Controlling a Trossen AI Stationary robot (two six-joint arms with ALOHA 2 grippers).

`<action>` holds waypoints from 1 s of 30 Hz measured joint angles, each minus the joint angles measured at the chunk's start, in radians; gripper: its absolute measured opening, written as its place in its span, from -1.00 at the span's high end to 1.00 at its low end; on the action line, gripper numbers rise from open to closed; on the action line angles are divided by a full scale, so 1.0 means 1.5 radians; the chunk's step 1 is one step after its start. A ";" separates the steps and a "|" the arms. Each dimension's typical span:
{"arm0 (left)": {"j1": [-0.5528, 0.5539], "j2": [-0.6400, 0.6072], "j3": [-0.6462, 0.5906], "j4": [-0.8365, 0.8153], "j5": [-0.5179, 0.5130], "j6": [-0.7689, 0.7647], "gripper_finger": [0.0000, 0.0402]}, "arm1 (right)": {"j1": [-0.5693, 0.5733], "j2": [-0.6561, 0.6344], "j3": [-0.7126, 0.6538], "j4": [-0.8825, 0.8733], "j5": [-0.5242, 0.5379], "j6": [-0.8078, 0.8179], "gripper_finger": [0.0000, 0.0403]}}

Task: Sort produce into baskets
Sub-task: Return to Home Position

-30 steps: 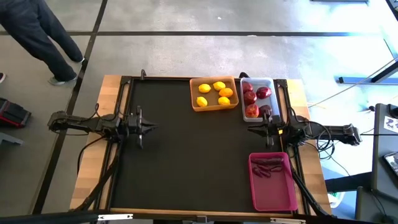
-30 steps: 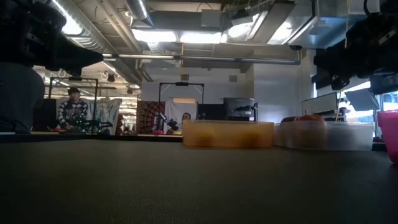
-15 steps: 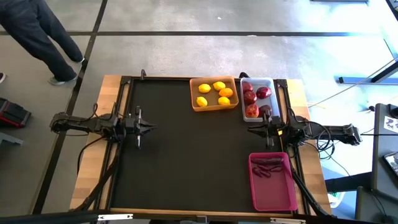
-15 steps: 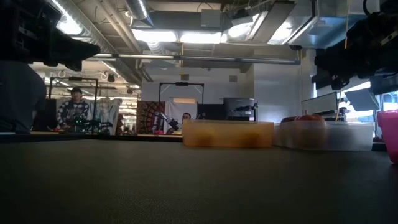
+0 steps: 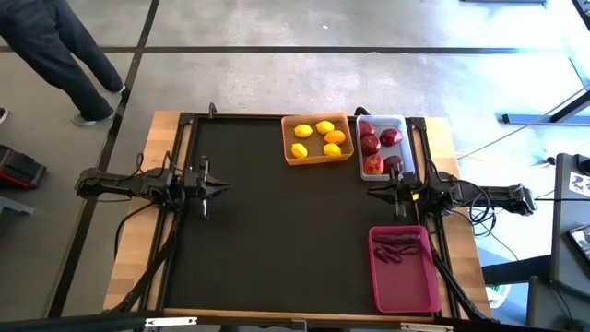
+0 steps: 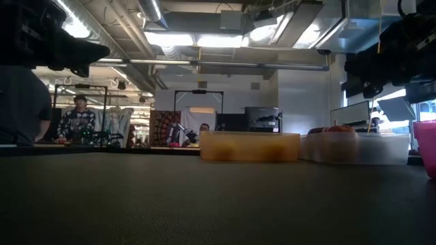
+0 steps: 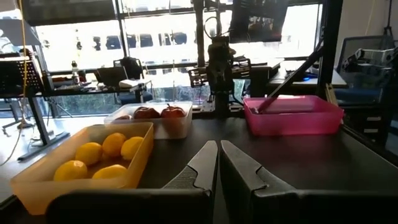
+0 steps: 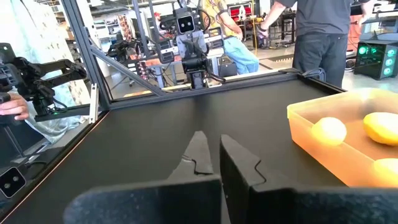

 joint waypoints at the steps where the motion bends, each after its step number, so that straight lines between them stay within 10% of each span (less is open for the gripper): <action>1: 0.000 0.000 0.000 0.000 0.001 0.000 0.92 | 0.000 0.000 0.000 0.000 0.000 0.000 1.00; 30: 0.000 0.001 0.000 -0.008 0.062 -0.010 0.92 | 0.000 0.000 -0.001 0.010 0.004 0.000 1.00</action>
